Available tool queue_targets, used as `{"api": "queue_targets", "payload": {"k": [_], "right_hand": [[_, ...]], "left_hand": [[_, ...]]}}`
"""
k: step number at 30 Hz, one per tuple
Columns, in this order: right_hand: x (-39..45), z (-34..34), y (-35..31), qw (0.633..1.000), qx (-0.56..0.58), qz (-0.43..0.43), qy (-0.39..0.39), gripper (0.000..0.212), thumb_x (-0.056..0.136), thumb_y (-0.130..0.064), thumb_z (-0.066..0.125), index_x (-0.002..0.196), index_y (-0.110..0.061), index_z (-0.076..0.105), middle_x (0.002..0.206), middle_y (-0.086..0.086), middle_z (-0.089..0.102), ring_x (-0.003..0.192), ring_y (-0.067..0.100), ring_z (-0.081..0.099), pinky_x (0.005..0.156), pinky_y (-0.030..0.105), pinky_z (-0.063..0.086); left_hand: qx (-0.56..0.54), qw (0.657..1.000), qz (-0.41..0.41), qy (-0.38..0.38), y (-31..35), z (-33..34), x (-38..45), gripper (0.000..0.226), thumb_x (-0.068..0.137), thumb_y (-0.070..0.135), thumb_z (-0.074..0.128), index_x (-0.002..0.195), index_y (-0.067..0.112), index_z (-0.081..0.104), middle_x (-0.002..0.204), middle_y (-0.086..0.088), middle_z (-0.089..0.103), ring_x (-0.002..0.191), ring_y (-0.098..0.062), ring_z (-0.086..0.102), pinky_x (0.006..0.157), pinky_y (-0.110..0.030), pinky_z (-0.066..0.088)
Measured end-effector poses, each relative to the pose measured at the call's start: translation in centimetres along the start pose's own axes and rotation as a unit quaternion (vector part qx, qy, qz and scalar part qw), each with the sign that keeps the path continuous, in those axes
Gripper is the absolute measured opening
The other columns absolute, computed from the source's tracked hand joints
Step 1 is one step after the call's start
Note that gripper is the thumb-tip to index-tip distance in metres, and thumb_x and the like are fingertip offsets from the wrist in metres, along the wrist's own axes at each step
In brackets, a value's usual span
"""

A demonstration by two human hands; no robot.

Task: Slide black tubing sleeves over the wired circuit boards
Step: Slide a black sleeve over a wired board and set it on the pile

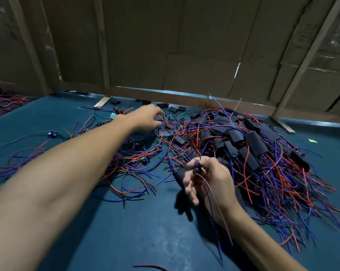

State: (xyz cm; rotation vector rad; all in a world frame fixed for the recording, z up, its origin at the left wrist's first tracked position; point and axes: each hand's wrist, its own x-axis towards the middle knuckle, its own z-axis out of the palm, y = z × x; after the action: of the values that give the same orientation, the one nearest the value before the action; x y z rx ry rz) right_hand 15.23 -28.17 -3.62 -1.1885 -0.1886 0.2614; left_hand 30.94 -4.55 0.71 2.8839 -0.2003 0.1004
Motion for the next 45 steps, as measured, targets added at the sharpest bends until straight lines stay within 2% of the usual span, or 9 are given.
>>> {"api": "queue_targets", "payload": {"k": [8,16,22,26,30,33,37,41,45], "right_hand": [[-0.2,-0.1,0.4,0.997,-0.070,-0.038,-0.006,0.047,0.101,-0.013,0.039,0.066,-0.023,0.069,0.059,0.016,0.060,0.038,0.020,0.051,0.032,0.018,0.033],[-0.2,-0.1,0.1,0.999,-0.047,-0.021,-0.001,0.037,0.100,-0.010,0.038,0.075,-0.011,0.066,0.060,0.021,0.059,0.039,0.023,0.053,0.032,0.020,0.036],[-0.1,0.1,-0.8,0.999,0.010,0.017,-0.038,0.029,0.101,-0.008,0.030,0.099,0.003,0.056,0.064,0.027,0.061,0.046,0.030,0.061,0.035,0.028,0.046],[-0.5,0.4,-1.4,0.998,0.030,0.021,-0.047,0.026,0.102,-0.014,0.036,0.088,-0.002,0.055,0.074,0.029,0.062,0.056,0.032,0.063,0.042,0.033,0.051],[-0.7,0.5,-1.8,0.997,0.054,0.028,-0.047,0.022,0.102,-0.019,0.044,0.092,-0.004,0.058,0.075,0.015,0.062,0.057,0.021,0.059,0.041,0.029,0.048],[-0.8,0.2,-2.3,0.994,0.080,0.050,-0.050,0.020,0.099,-0.017,0.047,0.098,-0.002,0.061,0.079,0.011,0.063,0.061,0.018,0.059,0.044,0.024,0.045],[-0.8,-0.2,-2.7,0.994,0.082,0.049,-0.055,0.030,0.088,-0.019,0.053,0.104,0.001,0.066,0.074,0.008,0.055,0.062,0.018,0.055,0.044,0.024,0.035],[-0.7,-0.2,-3.0,0.998,0.032,0.030,-0.046,0.026,0.087,-0.035,0.058,0.087,-0.014,0.074,0.061,-0.005,0.033,0.045,0.008,0.031,0.037,0.016,0.019],[-1.0,-0.9,-3.7,0.977,-0.147,-0.153,0.011,0.029,0.090,-0.039,0.069,0.073,-0.015,0.071,0.052,-0.002,0.027,0.044,0.012,0.019,0.042,0.017,0.016]], "left_hand": [[0.110,0.991,0.065,-0.047,1.2,2.0,1.1,0.027,0.091,0.044,0.063,0.114,0.029,0.064,0.116,0.000,0.061,0.119,-0.027,0.056,0.091,-0.042,0.042],[0.253,0.957,0.036,-0.136,1.5,-0.3,-0.7,0.050,0.063,0.079,0.055,0.082,0.034,0.067,0.111,0.005,0.052,0.114,-0.028,0.036,0.096,-0.055,0.040],[0.312,0.927,-0.014,-0.210,2.3,-1.7,-2.9,0.044,0.053,0.067,0.067,0.062,0.025,0.055,0.087,-0.003,0.049,0.112,-0.035,0.045,0.100,-0.058,0.042],[0.316,0.938,0.088,-0.115,1.3,-1.6,-4.4,0.055,0.066,0.075,0.057,0.071,0.019,0.058,0.096,0.003,0.041,0.097,-0.021,0.034,0.090,-0.047,0.038],[0.020,0.995,0.061,0.079,0.3,-2.7,-6.1,0.056,0.056,0.072,0.047,0.079,0.027,0.072,0.105,-0.001,0.057,0.106,-0.026,0.047,0.093,-0.042,0.042],[-0.220,0.948,-0.002,0.229,-0.2,-3.5,-7.5,0.045,0.057,0.060,0.056,0.080,0.025,0.073,0.109,-0.001,0.063,0.107,-0.017,0.055,0.098,-0.035,0.045],[-0.390,0.892,-0.016,0.226,0.9,-2.9,-10.6,0.035,0.067,0.039,0.064,0.086,0.010,0.070,0.080,-0.004,0.068,0.071,-0.016,0.060,0.070,-0.030,0.047],[-0.395,0.891,0.030,0.223,2.3,-0.1,-14.9,0.023,0.071,0.032,0.068,0.087,0.016,0.069,0.071,0.008,0.069,0.063,-0.004,0.060,0.060,-0.014,0.047],[-0.250,0.913,0.145,0.288,3.5,1.4,-17.9,0.022,0.074,0.020,0.070,0.094,0.012,0.068,0.082,0.007,0.070,0.074,-0.007,0.066,0.075,-0.021,0.053]]}}
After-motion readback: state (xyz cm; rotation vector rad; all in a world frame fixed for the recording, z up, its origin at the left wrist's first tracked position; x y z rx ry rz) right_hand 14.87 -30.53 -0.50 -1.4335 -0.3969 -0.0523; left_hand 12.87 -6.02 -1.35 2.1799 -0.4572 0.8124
